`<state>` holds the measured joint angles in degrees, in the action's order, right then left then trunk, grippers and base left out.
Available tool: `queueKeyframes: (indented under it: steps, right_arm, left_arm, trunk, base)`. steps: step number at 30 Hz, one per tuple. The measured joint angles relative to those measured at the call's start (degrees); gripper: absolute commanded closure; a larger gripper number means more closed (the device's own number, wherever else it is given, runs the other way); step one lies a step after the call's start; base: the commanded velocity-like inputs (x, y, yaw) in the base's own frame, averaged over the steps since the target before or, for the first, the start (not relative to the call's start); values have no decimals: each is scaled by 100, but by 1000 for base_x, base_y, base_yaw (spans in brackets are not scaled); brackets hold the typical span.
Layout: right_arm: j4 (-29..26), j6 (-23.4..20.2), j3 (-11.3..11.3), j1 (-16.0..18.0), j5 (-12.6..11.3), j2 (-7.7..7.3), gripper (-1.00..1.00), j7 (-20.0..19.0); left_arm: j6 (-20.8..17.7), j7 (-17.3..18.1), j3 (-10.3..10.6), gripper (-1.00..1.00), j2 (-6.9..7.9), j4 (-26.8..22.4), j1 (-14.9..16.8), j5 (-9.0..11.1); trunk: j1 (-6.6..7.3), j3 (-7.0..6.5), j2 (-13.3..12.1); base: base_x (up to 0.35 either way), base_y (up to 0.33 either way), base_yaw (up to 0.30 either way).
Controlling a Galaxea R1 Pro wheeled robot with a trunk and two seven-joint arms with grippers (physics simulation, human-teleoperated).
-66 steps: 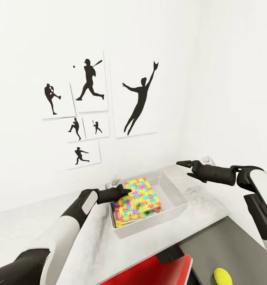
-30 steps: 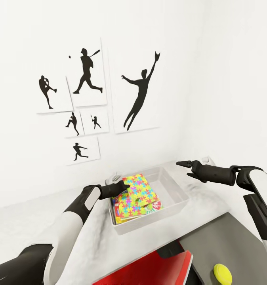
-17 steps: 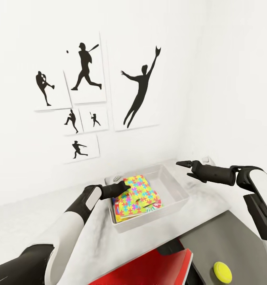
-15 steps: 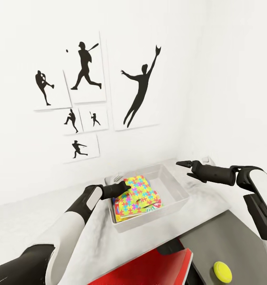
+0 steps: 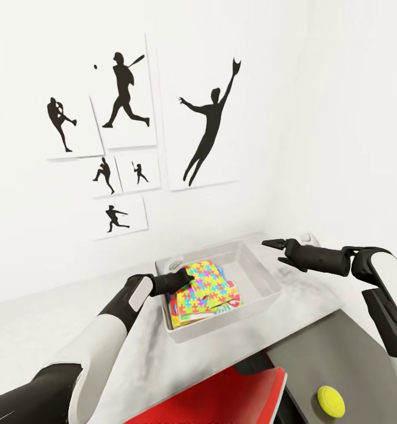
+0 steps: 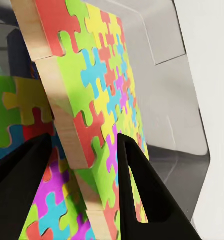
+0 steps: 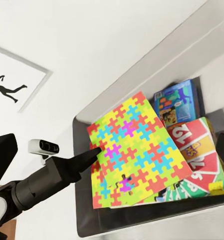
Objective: Put all the toys in the child's room - the three board games (two on the bed and one on the table), the two jigsaw puzzles on the table, and the tennis ball on the table - inside the toy box on the table in the child's room.
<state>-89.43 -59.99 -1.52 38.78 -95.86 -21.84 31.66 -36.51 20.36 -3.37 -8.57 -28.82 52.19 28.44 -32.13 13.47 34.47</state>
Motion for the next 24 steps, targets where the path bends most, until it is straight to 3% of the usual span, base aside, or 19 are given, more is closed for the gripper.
queueKeyframes:
  steps: [1, 2, 3, 13, 24]
  right_arm:
    - [0, 0, 0, 0, 0, 0, -100, 0]
    - [0, 0, 0, 0, 0, 0, -100, 0]
    - [0, 0, 0, 0, 0, 0, -100, 0]
    - [0, 0, 0, 0, -1, 0, -100, 0]
    - [0, 0, 0, 0, -1, 0, -100, 0]
  left_arm:
    - [-1, 1, -2, 100, 0, 0, 2, 3]
    - [-1, 1, -2, -100, 0, 0, 2, 5]
    - [38, -3, 15, -100, 1, 11, -1, -194]
    - [21, 84, 6, -100, 14, -152, -2, -188]
    - [-273, 211, -5, -100, 45, -517, -3, -182]
  trunk:
    - [0, 3, 0]
    - [0, 5, 0]
    - [-1, 8, -2]
    - [0, 9, -1]
    - [0, 9, -1]
  base:
    - [0, 0, 0]
    - [0, 0, 0]
    - [0, 0, 0]
    - [0, 0, 0]
    - [0, 0, 0]
